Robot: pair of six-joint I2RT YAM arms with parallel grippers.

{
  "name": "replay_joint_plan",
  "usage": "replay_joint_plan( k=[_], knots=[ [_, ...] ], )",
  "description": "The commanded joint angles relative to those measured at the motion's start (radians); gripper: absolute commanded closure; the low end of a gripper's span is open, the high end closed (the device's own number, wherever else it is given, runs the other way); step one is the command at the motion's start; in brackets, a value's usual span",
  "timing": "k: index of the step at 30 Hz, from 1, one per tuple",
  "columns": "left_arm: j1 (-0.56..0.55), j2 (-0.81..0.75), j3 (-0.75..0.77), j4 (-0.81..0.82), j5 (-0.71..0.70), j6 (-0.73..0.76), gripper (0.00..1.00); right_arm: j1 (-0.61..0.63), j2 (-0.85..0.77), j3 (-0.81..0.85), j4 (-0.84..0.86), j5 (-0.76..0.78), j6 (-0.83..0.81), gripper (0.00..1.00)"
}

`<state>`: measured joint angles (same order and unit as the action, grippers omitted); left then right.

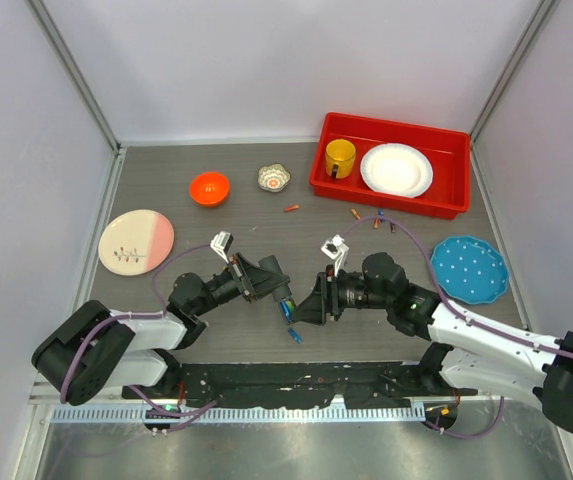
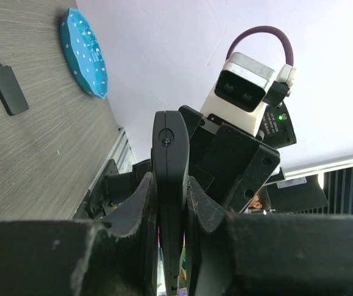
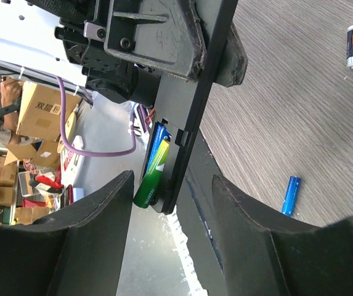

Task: Load the batteries into the remote control
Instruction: Load the battery into the remote control.

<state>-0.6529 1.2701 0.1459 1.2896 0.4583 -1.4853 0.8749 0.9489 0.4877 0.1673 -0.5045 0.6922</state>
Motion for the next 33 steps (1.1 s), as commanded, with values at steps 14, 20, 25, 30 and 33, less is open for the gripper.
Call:
replay_joint_plan(
  k=[14, 20, 25, 30, 33],
  knots=[
    [-0.004, -0.025, 0.006, 0.255, 0.002, 0.003, 1.0, -0.005, 0.042, 0.005, 0.104, -0.005, 0.05, 0.57],
    [-0.004, -0.026, 0.0, 0.255, 0.0, 0.005, 1.0, -0.005, 0.054, 0.005, 0.124, 0.011, 0.066, 0.63],
    [-0.005, -0.025, -0.002, 0.257, -0.001, 0.007, 1.0, -0.005, 0.062, 0.005, 0.144, 0.029, 0.079, 0.66],
    [-0.005, -0.021, -0.002, 0.257, -0.001, 0.008, 1.0, -0.005, 0.073, 0.003, 0.166, 0.04, 0.093, 0.73],
    [-0.005, -0.021, -0.002, 0.257, -0.001, 0.011, 1.0, -0.005, 0.08, 0.003, 0.176, 0.041, 0.098, 0.77]
  ],
)
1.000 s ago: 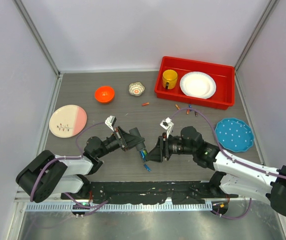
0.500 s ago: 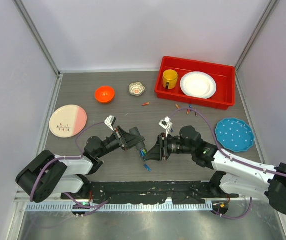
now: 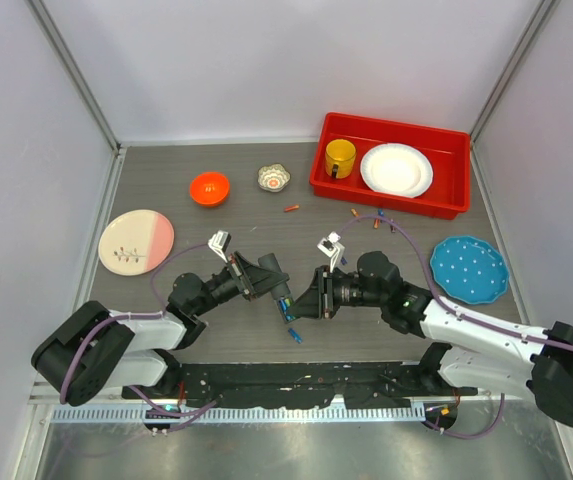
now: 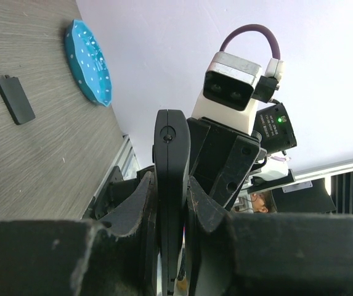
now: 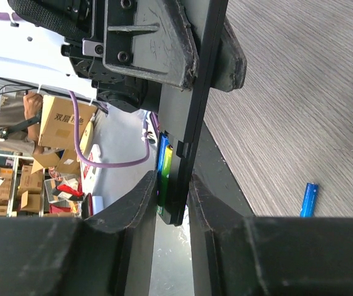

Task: Load the batteries into the remote control
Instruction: Load the battery into the remote control.

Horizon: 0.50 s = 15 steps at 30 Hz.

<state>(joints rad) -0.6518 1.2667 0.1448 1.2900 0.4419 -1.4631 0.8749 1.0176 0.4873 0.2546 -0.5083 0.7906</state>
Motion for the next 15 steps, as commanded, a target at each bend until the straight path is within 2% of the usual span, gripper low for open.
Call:
replay_joint_plan(
  k=[1, 4, 5, 12, 13, 14, 15],
  knots=[
    [-0.006, -0.018, -0.001, 0.256, 0.014, -0.013, 1.0, -0.004, 0.012, 0.005, 0.092, 0.045, -0.001, 0.78],
    [-0.006, -0.017, -0.004, 0.256, 0.014, -0.011, 1.0, -0.005, 0.021, 0.008, 0.091, 0.047, 0.001, 0.92],
    [-0.006, -0.016, -0.004, 0.256, 0.014, -0.009, 1.0, -0.005, 0.022, 0.008, 0.089, 0.048, 0.004, 0.99],
    [-0.006, -0.015, -0.005, 0.256, 0.014, -0.005, 1.0, -0.005, 0.012, 0.011, 0.065, 0.044, 0.002, 0.99],
    [-0.006, -0.015, -0.005, 0.256, 0.017, -0.003, 1.0, -0.005, 0.01, 0.011, 0.063, 0.042, 0.004, 0.97],
    [-0.006, -0.015, -0.005, 0.256, 0.015, -0.002, 1.0, -0.007, 0.009, 0.017, 0.06, 0.045, 0.007, 0.81],
    [-0.006, -0.012, -0.007, 0.256, 0.015, 0.0, 1.0, -0.007, 0.007, 0.02, 0.055, 0.045, 0.016, 0.75]
  ],
)
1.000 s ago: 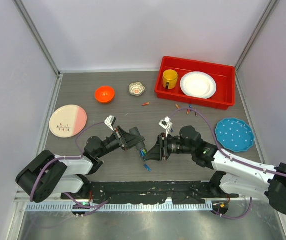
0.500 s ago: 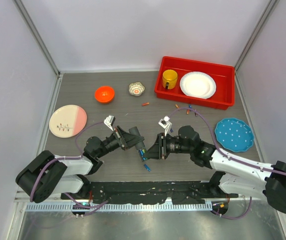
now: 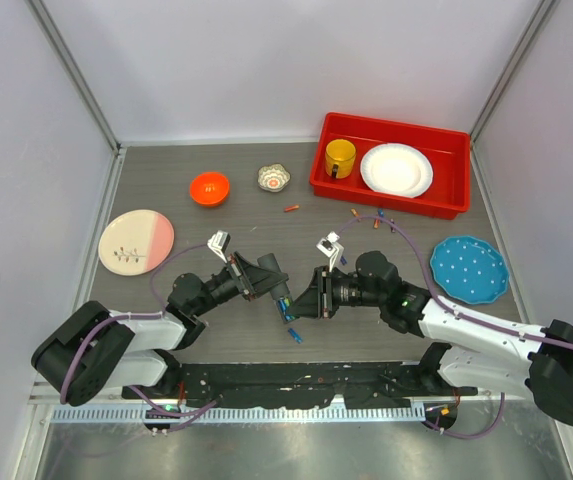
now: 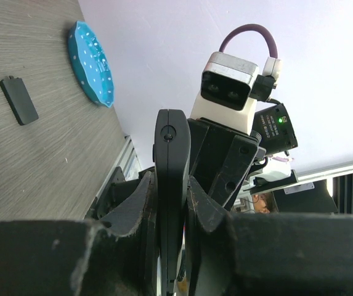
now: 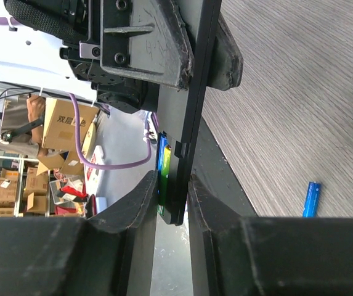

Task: Load the batteries into the remote control
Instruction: Load the battery into the remote control.

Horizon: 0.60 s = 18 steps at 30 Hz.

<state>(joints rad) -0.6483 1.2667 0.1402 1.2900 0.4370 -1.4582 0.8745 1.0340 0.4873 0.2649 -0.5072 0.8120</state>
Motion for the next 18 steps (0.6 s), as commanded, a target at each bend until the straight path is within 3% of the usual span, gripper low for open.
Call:
replay_joint_plan(
  k=[1, 2, 4, 7, 13, 18],
  knots=[
    [-0.01, -0.012, -0.002, 0.256, 0.02, -0.005, 1.0, -0.006, -0.012, 0.023, 0.046, 0.041, -0.001, 0.71],
    [-0.01, -0.01, -0.004, 0.256, 0.023, -0.004, 1.0, -0.009, -0.012, 0.031, 0.046, 0.041, 0.003, 0.62],
    [-0.01, -0.009, -0.005, 0.256, 0.022, -0.001, 1.0, -0.009, -0.022, 0.036, 0.042, 0.044, 0.009, 0.54],
    [-0.01, -0.007, -0.004, 0.256, 0.022, 0.001, 1.0, -0.009, -0.028, 0.051, 0.028, 0.048, 0.012, 0.48],
    [-0.01, -0.01, -0.005, 0.255, 0.022, 0.002, 1.0, -0.017, -0.038, 0.057, 0.005, 0.07, 0.018, 0.47],
    [-0.01, -0.012, -0.005, 0.253, 0.022, 0.002, 1.0, -0.017, -0.025, 0.054, 0.0, 0.067, 0.01, 0.56]
  ],
)
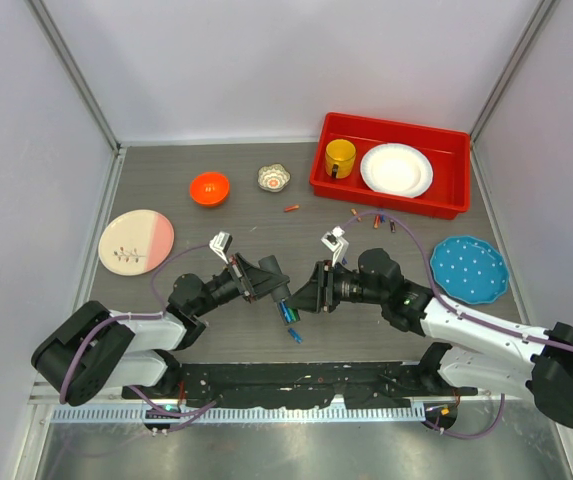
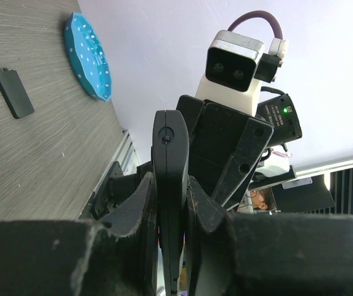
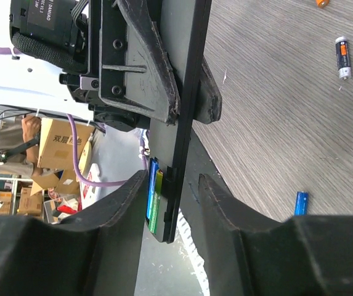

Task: Load the batteries into the remote control
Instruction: Load the battery into the remote control.

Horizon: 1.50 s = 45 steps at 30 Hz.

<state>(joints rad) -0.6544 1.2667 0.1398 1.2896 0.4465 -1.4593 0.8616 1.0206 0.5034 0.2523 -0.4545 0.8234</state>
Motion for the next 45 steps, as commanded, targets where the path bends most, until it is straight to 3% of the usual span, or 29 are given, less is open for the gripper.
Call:
replay_joint_plan(
  k=[1, 8, 11, 12, 13, 16, 17, 21, 24, 45],
  knots=[
    [-0.004, -0.012, -0.005, 0.254, 0.012, 0.004, 1.0, -0.006, -0.007, 0.04, 0.007, 0.013, -0.006, 0.6],
    [-0.004, -0.015, 0.009, 0.251, 0.015, -0.001, 1.0, -0.006, 0.018, 0.046, -0.027, 0.017, -0.027, 0.73],
    [-0.004, -0.015, 0.012, 0.247, 0.015, -0.001, 1.0, -0.004, 0.033, 0.063, -0.057, 0.031, -0.044, 0.85],
    [-0.004, -0.013, 0.014, 0.246, 0.017, -0.001, 1.0, -0.006, 0.036, 0.067, -0.073, 0.034, -0.047, 0.96],
    [-0.004, -0.015, 0.014, 0.246, 0.018, -0.001, 1.0, -0.006, 0.038, 0.07, -0.082, 0.042, -0.05, 0.99],
    [-0.004, -0.015, 0.015, 0.246, 0.017, -0.001, 1.0, -0.004, 0.042, 0.075, -0.085, 0.04, -0.05, 0.99],
    [-0.004, -0.015, 0.015, 0.246, 0.017, 0.001, 1.0, -0.004, 0.036, 0.075, -0.084, 0.039, -0.049, 0.99],
    [-0.004, -0.015, 0.012, 0.244, 0.018, 0.002, 1.0, -0.006, 0.007, 0.069, -0.05, 0.036, -0.018, 0.58],
    [-0.004, -0.013, 0.012, 0.244, 0.017, 0.004, 1.0, -0.007, 0.003, 0.07, -0.038, 0.014, -0.003, 0.5],
    [-0.004, -0.001, 0.037, 0.238, 0.015, 0.004, 1.0, 0.022, 0.078, 0.063, -0.021, -0.067, -0.012, 0.57]
  ],
)
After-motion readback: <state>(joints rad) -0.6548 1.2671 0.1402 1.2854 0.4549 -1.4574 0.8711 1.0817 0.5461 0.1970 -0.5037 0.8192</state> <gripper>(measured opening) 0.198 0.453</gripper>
